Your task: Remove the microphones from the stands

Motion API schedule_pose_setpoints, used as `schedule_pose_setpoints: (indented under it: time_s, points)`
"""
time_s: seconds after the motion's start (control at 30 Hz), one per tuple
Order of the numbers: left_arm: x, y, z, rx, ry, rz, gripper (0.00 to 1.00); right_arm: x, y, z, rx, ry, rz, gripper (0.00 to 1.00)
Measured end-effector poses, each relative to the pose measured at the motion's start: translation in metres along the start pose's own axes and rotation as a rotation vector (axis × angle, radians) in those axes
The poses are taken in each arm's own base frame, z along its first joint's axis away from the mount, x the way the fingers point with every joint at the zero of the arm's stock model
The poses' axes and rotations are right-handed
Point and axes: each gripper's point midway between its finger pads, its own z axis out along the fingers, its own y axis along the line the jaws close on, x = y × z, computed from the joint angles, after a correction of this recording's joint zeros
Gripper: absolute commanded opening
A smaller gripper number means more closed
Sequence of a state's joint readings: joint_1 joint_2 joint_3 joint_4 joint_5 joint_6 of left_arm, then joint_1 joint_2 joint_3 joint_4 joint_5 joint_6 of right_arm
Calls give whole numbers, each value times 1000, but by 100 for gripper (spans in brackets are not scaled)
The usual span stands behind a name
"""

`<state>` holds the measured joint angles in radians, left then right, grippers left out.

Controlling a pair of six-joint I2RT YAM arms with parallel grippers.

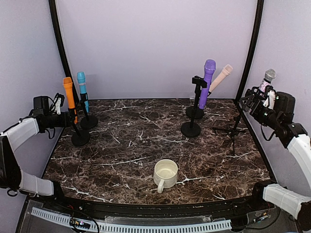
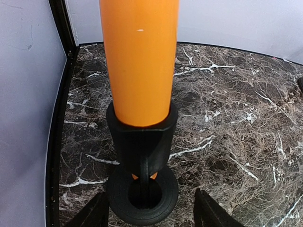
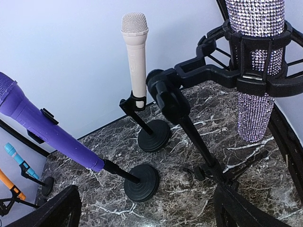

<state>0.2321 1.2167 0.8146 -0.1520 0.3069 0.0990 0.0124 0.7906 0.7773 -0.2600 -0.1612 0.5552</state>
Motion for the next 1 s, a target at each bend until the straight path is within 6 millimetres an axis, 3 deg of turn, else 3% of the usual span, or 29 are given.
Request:
schedule_pose_setpoints:
  time_s: [0.43,0.57,0.73,0.83,1.0]
  points:
    - [8,8,17,-12,48,34,51,-2,1,-1,-5,-10,3,99]
    - [4,6,17,0,32,48,35,-6,5,-7,-14,-30,-3,99]
    - [1,3,17,17,20,73,27,-8,4,-15,-5,-46,-15,99]
    - [1,1,17,25,17,81,9,-6,2,-18,8,-41,-26,98]
    - [2,0,15,31,11,96,3,-5,1,-19,12,-38,-32,98]
